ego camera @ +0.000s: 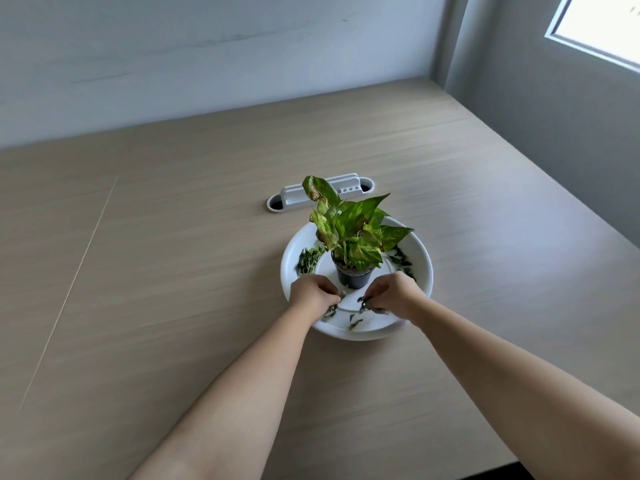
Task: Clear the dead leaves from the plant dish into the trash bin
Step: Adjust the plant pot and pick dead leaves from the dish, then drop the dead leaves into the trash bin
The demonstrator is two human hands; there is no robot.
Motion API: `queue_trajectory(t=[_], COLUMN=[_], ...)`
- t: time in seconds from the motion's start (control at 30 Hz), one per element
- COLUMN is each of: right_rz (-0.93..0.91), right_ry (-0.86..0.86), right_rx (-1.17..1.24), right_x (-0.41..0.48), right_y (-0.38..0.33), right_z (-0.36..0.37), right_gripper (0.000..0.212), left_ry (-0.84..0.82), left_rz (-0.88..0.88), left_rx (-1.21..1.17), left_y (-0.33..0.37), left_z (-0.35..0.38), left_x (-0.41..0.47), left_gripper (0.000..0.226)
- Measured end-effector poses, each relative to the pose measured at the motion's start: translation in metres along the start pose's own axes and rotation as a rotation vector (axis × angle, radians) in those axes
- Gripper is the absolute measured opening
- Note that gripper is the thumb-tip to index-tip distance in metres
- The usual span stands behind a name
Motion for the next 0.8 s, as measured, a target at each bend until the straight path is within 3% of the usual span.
queue_trajectory(t=[0.1, 0.2, 0.4, 0.57, 0.8], right_rz=[0.082, 0.095, 0.057, 0.047, 0.128], right_ry=[-0.016, -0.033, -0.002, 0.082, 0.447], right_rx=[0.293, 0.483, 0.683, 0.841, 1.035], right_x=[-0.005, -0.013, -0.043, -0.102, -0.234], right_y=[0.008, 0.016, 0.050, 0.135, 0.324], right_z=[-0.009, -0.016, -0.055, -0.125, -0.235], right_gripper=[0.020, 0.022, 0.022, 0.021, 0.024], left_ry=[-0.014, -0.039, -0.073, -0.214, -0.605], left_rz=[-0.156, -0.179, -0.204, -0.155, -0.054], left_rx=[-0.340, -0.543, -0.731, -0.784, -0.731], left_y=[-0.002, 0.001, 0.034, 0.097, 0.205], left_z=[-0.005, -0.001, 0.042, 0.142, 0.348], left_x=[-0.005, -0.017, -0.051, -0.089, -0.167], left_gripper=[0.019, 0.023, 0.020, 0.024, 0.018])
Point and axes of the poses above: each hand's wrist, its own x-axis towards the middle knuckle, its own z-axis out of the palm, y = z × x, the point moved 3 cm from there along x, towards the middle knuckle, and after that the axes turned 13 degrees about -x, right-handed, at the moved point
